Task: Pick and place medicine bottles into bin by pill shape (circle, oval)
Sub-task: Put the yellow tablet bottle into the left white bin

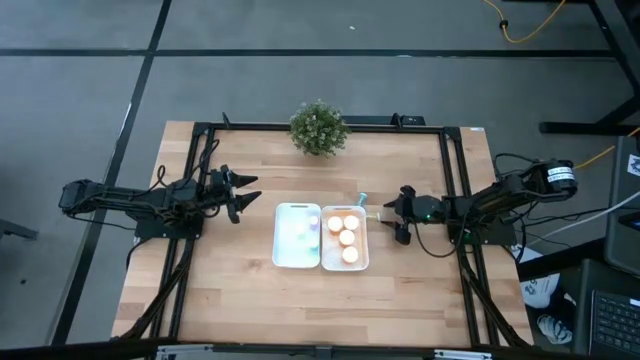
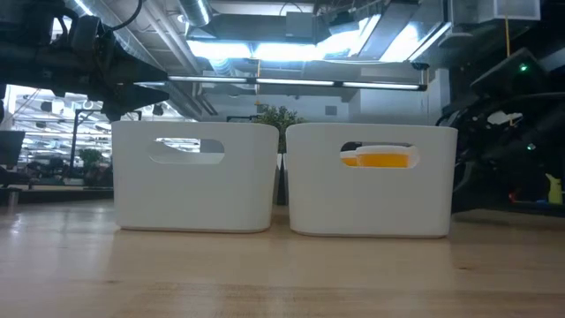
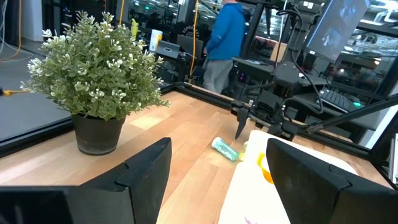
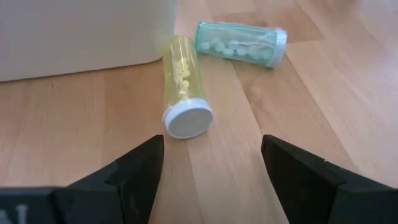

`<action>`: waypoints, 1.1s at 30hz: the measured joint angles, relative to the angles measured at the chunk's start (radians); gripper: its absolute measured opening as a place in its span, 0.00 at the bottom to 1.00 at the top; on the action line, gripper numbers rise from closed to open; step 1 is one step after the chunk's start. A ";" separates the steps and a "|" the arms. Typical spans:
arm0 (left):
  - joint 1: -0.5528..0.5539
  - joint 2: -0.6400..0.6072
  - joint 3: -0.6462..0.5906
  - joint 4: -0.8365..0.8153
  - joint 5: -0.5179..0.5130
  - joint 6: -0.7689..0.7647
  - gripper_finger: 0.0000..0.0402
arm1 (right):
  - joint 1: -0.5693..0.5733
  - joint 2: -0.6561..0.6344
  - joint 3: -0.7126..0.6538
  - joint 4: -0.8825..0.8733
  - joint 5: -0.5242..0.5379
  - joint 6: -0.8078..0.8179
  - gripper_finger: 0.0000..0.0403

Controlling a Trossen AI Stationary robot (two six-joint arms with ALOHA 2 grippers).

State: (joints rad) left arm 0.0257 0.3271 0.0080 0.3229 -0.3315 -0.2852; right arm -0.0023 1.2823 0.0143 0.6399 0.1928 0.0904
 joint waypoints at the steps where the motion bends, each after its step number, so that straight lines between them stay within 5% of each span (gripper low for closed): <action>1: 0.000 0.000 0.000 0.000 0.000 0.000 0.64 | 0.000 0.000 0.000 0.000 0.000 -0.004 0.68; 33: 0.000 0.000 0.000 0.000 0.000 0.000 0.64 | 0.000 0.001 0.023 0.006 -0.056 -0.073 0.68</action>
State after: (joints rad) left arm 0.0257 0.3270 0.0079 0.3229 -0.3316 -0.2852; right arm -0.0021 1.2831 0.0372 0.6464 0.1368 0.0172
